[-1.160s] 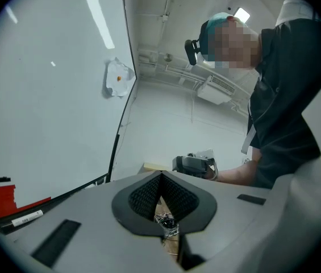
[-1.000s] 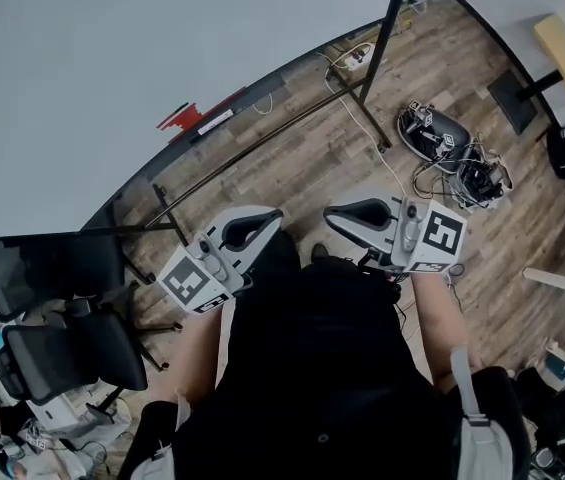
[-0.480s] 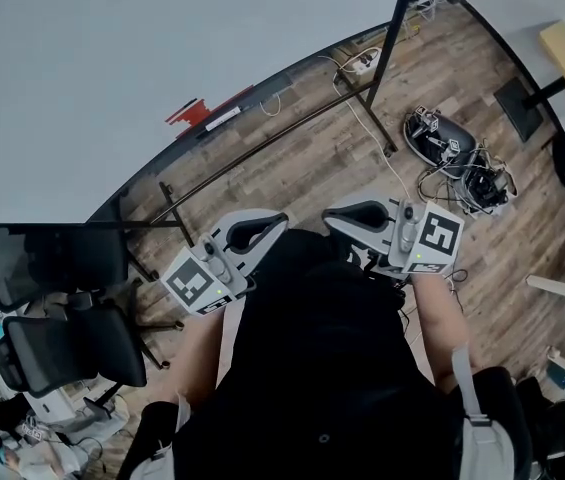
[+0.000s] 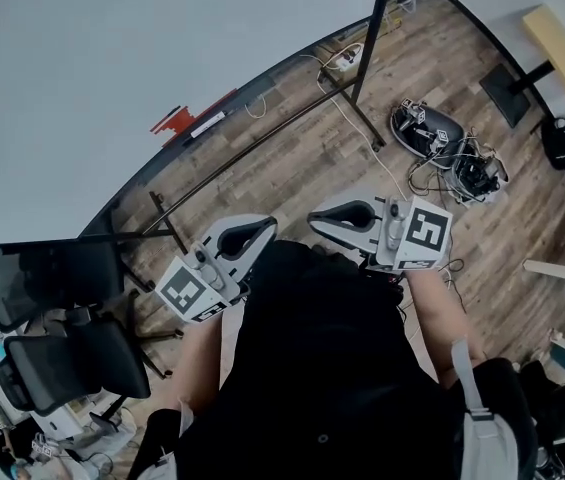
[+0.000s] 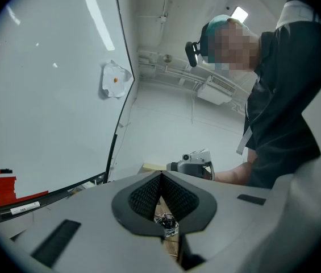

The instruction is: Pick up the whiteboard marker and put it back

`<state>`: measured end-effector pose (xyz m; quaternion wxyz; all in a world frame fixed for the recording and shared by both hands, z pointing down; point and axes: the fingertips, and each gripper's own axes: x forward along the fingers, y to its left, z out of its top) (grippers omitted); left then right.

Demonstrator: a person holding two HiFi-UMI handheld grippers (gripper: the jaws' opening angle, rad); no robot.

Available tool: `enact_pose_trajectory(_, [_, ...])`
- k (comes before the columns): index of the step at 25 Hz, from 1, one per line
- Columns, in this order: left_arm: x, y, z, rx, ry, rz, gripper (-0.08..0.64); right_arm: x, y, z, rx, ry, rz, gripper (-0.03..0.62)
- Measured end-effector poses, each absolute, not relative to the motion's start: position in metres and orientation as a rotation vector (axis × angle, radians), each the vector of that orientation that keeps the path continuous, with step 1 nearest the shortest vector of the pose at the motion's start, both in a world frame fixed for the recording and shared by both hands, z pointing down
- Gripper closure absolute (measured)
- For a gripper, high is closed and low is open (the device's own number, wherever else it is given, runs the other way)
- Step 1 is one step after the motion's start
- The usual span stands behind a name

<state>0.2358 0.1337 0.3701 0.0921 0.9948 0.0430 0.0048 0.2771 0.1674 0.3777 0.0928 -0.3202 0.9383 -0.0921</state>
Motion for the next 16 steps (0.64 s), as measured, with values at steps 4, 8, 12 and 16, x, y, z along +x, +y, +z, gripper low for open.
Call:
enact_pose_trajectory(4, [0.241, 0.138, 0.377, 2.945, 0.155, 0.029, 0.554, 0.284, 0.168, 0.382, -0.984, 2.78, -0.286, 0.574])
enact_pose_trajectory(8, [0.248, 0.139, 0.377, 2.947, 0.17, 0.031, 0.554, 0.292, 0.17, 0.382, -1.004, 2.77, -0.284, 0.574])
enact_pose_trajectory(12, [0.255, 0.143, 0.375, 2.953, 0.191, 0.039, 0.554, 0.299, 0.17, 0.382, -1.02, 2.759, -0.29, 0.574])
enact_pose_trajectory(16, [0.256, 0.145, 0.377, 2.949, 0.193, 0.041, 0.554, 0.3, 0.166, 0.385, -1.031, 2.769, -0.29, 0.574])
